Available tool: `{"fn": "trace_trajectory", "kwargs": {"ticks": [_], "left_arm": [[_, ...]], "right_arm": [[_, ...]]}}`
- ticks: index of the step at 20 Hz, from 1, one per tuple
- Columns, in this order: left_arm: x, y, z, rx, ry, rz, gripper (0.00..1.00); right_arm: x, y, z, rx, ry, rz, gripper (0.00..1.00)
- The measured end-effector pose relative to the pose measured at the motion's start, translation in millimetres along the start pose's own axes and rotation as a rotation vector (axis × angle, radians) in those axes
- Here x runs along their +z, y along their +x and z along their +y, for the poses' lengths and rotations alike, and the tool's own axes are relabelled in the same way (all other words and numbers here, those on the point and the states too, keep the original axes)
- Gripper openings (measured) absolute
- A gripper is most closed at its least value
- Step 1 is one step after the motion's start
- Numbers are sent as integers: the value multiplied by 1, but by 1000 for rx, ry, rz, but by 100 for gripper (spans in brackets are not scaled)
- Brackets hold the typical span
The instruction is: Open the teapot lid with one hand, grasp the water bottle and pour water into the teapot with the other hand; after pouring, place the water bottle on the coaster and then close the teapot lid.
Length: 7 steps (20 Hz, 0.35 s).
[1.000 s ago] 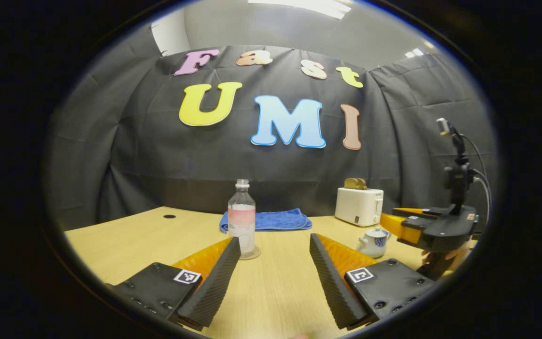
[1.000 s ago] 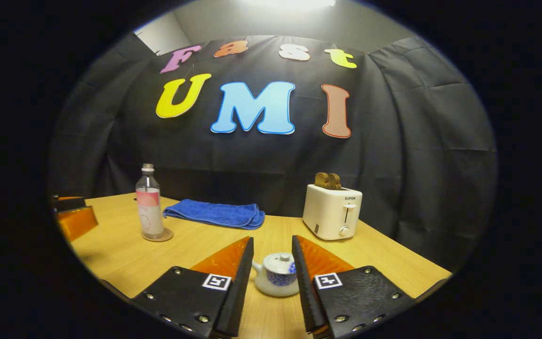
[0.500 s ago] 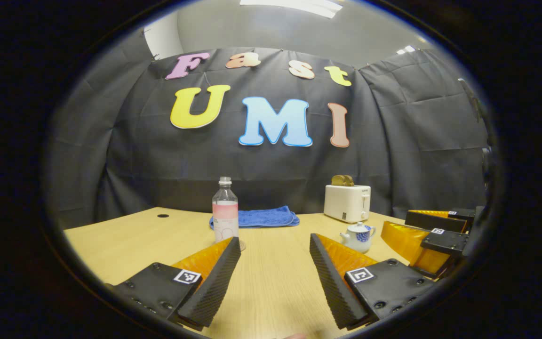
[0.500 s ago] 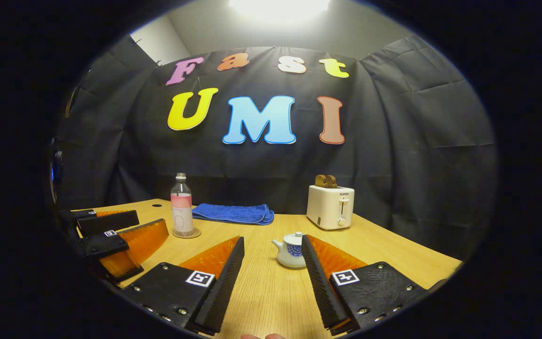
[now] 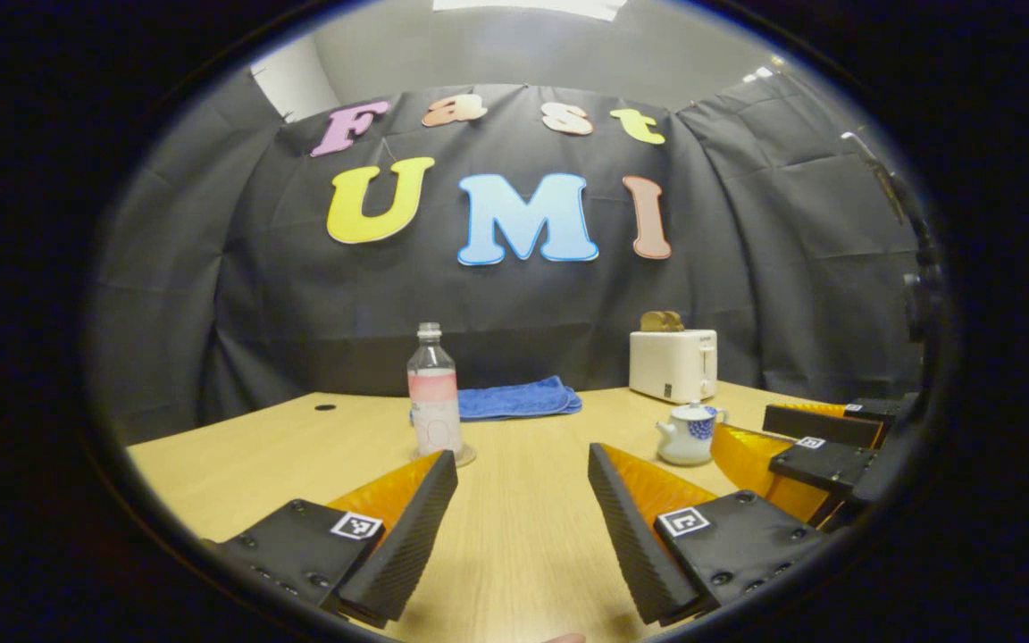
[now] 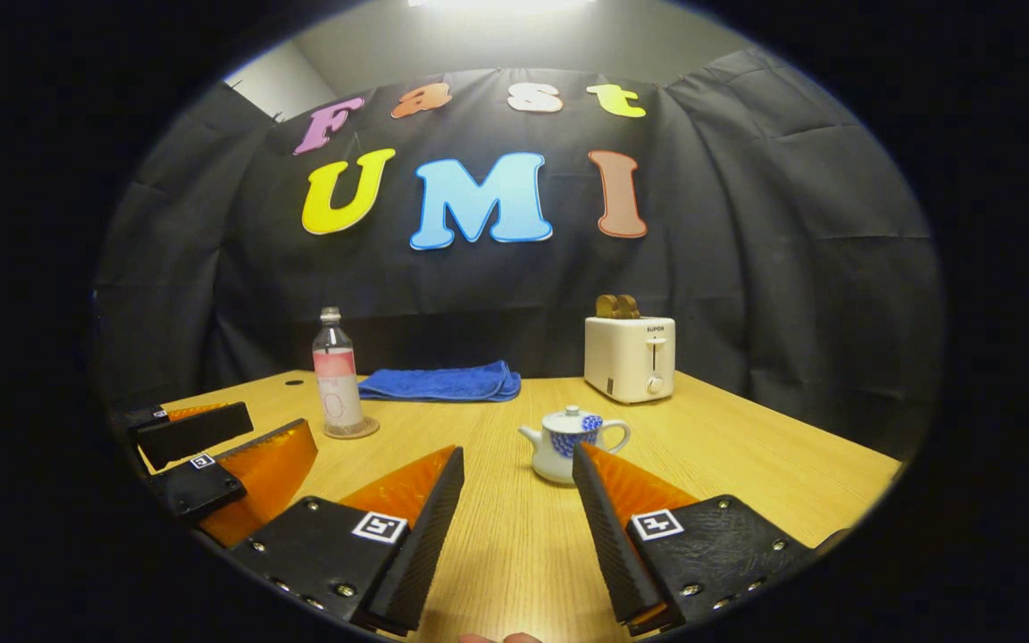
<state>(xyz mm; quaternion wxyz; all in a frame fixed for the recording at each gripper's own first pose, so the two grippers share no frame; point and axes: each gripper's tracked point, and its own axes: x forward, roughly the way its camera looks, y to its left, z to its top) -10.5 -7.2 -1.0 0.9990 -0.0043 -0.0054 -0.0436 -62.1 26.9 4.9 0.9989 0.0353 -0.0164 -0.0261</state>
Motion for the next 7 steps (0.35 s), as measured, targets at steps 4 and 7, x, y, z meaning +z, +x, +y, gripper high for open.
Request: {"fn": "trace_trajectory", "kwargs": {"ticks": [4,7], "left_arm": [[-1,3,12,71,-3,4,100],[-4,10,3,82,-7,5,100]], "right_arm": [[-3,-1,0,-27,-22,-1,76],[-4,0,0,-31,-16,-2,76]]}}
